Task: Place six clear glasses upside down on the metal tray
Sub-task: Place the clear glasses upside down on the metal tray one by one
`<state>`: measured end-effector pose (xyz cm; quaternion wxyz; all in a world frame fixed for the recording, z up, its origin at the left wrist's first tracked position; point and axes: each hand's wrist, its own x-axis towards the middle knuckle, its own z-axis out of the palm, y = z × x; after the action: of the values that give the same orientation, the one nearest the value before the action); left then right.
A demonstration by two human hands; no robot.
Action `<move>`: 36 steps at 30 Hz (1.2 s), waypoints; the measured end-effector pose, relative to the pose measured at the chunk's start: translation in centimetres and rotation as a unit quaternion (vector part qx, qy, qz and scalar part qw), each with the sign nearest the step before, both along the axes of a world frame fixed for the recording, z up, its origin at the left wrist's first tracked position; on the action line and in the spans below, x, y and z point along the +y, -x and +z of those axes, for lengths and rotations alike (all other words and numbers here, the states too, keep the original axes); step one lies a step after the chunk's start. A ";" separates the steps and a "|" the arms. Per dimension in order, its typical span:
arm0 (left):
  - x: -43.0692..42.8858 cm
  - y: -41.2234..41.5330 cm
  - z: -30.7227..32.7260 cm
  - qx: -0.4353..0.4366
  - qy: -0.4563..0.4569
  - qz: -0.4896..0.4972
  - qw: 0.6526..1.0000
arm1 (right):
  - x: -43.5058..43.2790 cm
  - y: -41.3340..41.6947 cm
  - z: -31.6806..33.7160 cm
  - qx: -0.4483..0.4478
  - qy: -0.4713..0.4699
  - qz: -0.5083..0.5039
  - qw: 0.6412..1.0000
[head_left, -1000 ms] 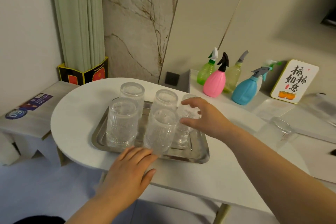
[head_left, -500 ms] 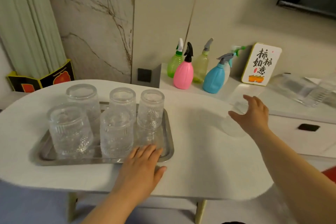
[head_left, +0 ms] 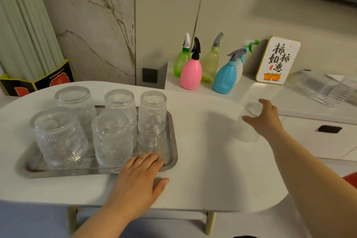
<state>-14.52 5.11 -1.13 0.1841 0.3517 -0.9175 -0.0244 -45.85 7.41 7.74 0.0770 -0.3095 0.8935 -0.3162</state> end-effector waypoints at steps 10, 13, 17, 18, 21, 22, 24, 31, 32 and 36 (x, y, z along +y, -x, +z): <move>1.3 -3.7 1.8 0.019 -0.028 -0.014 0.999 | 2.1 -5.5 4.1 0.025 0.091 0.163 0.982; 1.6 -6.3 2.4 0.041 -0.019 -0.010 0.999 | 1.7 -9.3 4.9 0.032 0.074 0.265 0.961; 1.0 -10.2 2.7 0.124 0.007 0.042 0.991 | 0.5 -14.5 5.1 0.019 0.087 0.352 0.932; 0.7 -11.2 2.8 0.132 0.007 0.061 0.989 | 0.2 -15.6 5.0 0.014 0.088 0.370 0.925; -0.2 -13.9 3.0 0.144 0.002 0.133 0.981 | -0.8 -18.1 4.4 0.003 0.075 0.407 0.910; -0.5 -14.6 3.1 0.152 -0.011 0.165 0.974 | -1.0 -18.7 4.2 -0.001 0.067 0.413 0.908; -1.1 -15.6 2.7 0.171 -0.033 0.235 0.956 | -1.4 -19.5 3.7 -0.011 0.052 0.418 0.907; -3.6 -15.8 0.6 0.185 -0.117 0.293 0.931 | -2.7 -21.1 2.0 -0.014 0.023 0.412 0.911; -3.8 -15.8 0.4 0.177 -0.117 0.294 0.932 | -2.9 -21.2 1.7 -0.015 0.016 0.413 0.911; -4.5 -15.7 -0.5 0.107 -0.113 0.297 0.942 | -3.4 -21.4 0.6 -0.003 0.006 0.417 0.909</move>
<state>1.20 0.57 -1.63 0.2390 0.6220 -0.7375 -0.1098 -24.50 4.02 8.30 0.2031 -0.6537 0.6805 -0.2615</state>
